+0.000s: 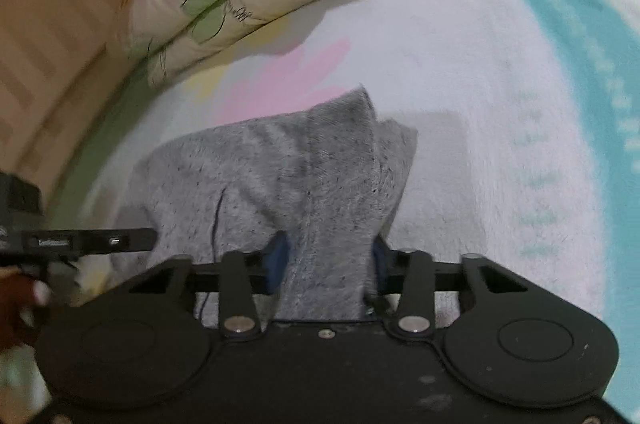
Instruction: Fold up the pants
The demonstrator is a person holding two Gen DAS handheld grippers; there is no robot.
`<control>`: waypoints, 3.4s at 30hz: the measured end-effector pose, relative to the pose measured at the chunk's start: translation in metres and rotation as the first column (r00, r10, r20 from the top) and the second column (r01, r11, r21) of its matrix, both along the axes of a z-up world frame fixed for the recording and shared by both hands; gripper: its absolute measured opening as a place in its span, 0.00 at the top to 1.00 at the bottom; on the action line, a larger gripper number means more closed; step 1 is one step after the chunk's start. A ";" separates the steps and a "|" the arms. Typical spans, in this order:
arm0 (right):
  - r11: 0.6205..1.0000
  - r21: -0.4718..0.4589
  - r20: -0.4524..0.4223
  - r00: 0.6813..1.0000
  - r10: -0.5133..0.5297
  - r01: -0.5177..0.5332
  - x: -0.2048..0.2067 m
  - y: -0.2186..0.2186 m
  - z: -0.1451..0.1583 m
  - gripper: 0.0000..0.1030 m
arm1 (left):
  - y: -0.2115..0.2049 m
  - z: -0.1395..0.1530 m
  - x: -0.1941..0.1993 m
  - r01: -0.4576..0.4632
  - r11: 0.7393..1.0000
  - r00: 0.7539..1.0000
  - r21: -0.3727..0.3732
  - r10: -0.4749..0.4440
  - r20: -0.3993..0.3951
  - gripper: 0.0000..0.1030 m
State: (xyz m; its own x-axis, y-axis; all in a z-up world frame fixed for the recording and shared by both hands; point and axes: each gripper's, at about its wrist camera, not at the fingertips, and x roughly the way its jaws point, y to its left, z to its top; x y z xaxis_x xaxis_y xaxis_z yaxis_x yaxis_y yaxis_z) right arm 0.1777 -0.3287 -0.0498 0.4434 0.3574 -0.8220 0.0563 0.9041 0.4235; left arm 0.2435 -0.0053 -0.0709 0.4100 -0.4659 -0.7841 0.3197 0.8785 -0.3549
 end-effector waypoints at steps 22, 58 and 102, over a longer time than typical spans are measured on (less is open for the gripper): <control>0.957 0.140 0.098 0.965 0.243 -0.256 0.037 0.188 0.098 0.72 | 0.176 0.062 -0.062 -0.218 0.975 0.976 0.048 0.217 0.013 0.68; 0.905 -0.289 0.104 0.929 0.355 -0.314 0.099 0.279 -0.006 0.63 | 0.169 -0.007 0.012 -0.388 0.872 0.920 0.299 0.344 0.189 0.59; 0.898 -0.351 0.205 0.913 0.352 -0.267 -0.078 0.258 0.125 0.52 | 0.099 0.113 -0.186 -0.524 0.806 0.822 0.274 0.395 0.410 0.40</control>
